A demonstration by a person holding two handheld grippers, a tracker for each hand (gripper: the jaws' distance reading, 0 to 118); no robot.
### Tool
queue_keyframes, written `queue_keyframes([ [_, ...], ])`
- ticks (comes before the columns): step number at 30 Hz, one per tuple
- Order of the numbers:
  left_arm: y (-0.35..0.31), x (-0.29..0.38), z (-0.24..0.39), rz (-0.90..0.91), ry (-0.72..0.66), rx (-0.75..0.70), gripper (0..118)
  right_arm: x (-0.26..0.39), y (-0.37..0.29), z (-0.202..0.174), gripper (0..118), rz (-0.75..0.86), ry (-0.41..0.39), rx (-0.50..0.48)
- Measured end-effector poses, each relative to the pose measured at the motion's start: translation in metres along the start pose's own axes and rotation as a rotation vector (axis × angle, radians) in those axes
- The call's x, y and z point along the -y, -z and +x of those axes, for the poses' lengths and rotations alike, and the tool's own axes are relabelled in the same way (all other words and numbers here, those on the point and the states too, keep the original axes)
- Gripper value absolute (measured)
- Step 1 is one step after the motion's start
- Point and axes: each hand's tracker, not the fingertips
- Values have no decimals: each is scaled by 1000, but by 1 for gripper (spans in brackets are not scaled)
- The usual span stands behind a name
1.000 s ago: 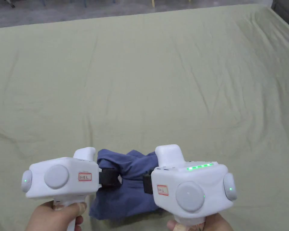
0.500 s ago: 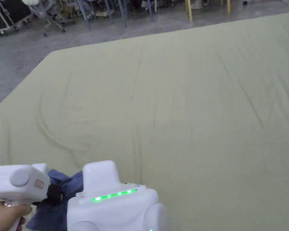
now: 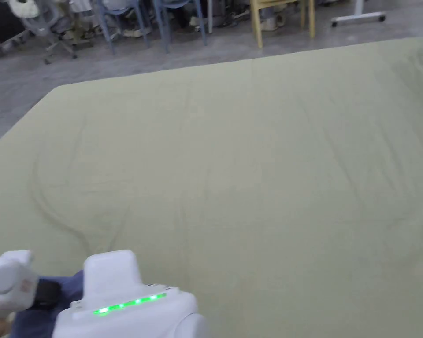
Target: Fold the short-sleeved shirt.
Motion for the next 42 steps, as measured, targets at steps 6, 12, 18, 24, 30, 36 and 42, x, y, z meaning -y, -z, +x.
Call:
queue_keyframes([
  [6, -105, -14, 58, 245, -113, 254, 106, -25, -40, 43, 13, 57, 62, -91],
  [12, -210, -38, 163, 550, 11, 258, 10, -57, -139, 144, 14, 355, 24, 66],
  [18, -307, -62, 252, 818, -107, 427, 10, -101, -246, 224, 15, 569, -1, 369],
  [24, -375, -65, 304, 946, -2, 436, 10, -112, -343, 257, 17, 770, -123, 594],
  [30, -416, -59, 314, 978, -87, 448, 10, -113, -370, 270, 17, 797, -110, 655],
  [36, -428, -50, 298, 1019, -56, 359, 10, -112, -365, 253, 17, 788, -159, 611],
  [42, -425, -47, 271, 995, -103, 331, 10, -117, -358, 245, 17, 765, -143, 568],
])
